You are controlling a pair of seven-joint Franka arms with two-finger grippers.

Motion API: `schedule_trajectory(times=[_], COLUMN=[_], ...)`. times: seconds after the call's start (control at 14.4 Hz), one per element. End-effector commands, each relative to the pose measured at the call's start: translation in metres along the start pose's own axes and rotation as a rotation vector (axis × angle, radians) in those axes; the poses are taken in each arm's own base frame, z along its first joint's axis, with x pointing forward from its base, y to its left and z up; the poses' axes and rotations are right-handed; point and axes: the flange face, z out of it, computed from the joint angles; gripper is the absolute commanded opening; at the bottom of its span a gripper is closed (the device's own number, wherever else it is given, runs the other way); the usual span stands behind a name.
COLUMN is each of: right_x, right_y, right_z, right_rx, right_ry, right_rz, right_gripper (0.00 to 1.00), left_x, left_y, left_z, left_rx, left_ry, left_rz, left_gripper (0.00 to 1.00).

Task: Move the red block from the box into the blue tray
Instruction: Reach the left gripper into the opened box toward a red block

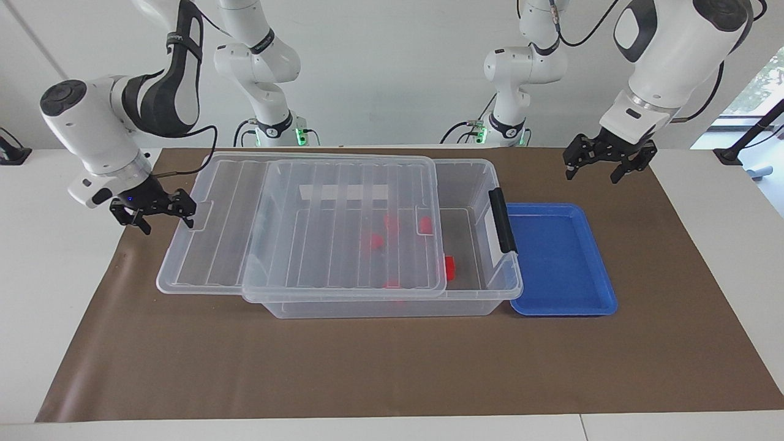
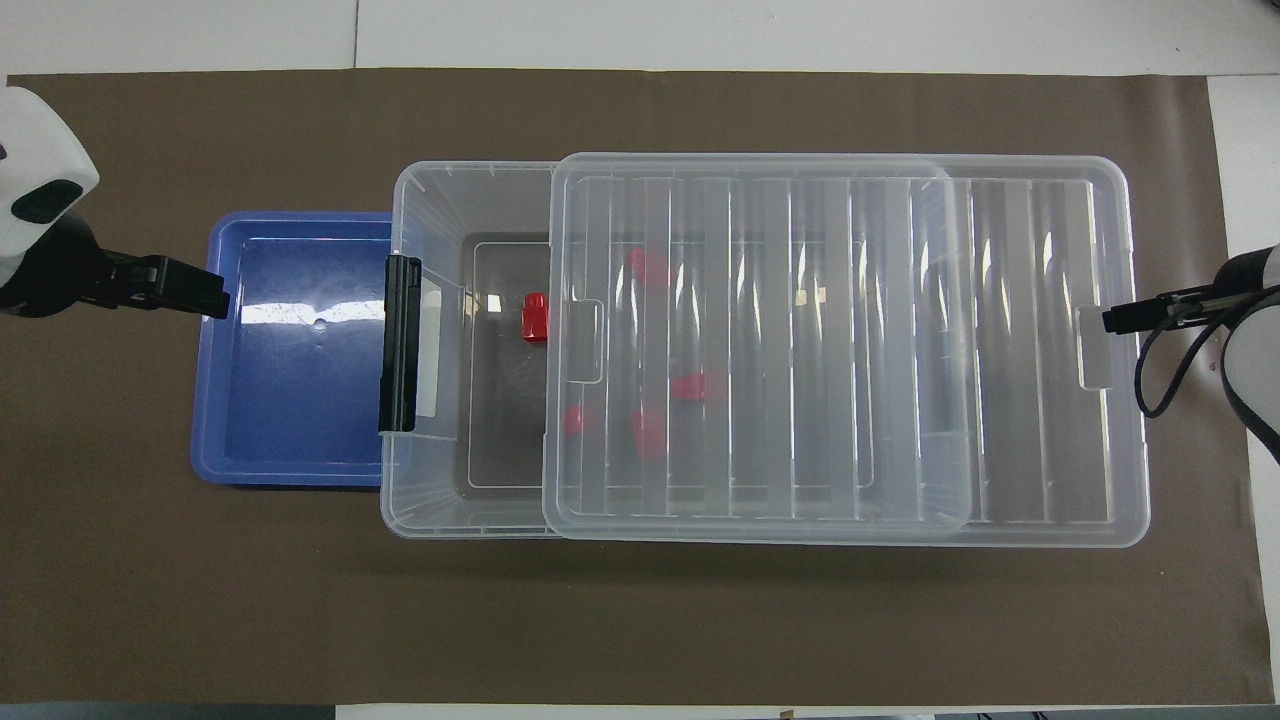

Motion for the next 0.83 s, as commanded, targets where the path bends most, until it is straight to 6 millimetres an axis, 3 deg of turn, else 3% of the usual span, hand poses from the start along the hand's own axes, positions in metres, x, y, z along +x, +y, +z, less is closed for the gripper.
schedule_trajectory(times=[0.0,0.28,0.42,0.56,0.76], right_x=[-0.008,-0.014,-0.016,-0.02,-0.025], right_y=[0.022,0.036,0.041,0.052,0.066], right_z=[-0.007,-0.006,-0.007,-0.008,-0.012], right_rx=[-0.013,-0.018,-0.023,-0.029,-0.052], right_ry=[0.021,0.022,0.03,0.033,0.044], right_rz=[-0.038,-0.037,-0.052,-0.066,-0.095], right_gripper=[1.0,1.0,1.0,1.0,1.0], left_x=[-0.003,0.0,0.008,0.018,0.029], left_y=[0.053,0.126,0.17,0.19,0.206], left_z=[0.015,0.058,0.095,0.132,0.184], left_rx=[-0.011,-0.013,0.01,0.008,-0.002], left_ry=[0.029,0.075,0.075,0.11,0.114], left_rz=[-0.015,-0.062,-0.08,-0.117,-0.134], left_gripper=[1.0,1.0,1.0,1.0,1.0])
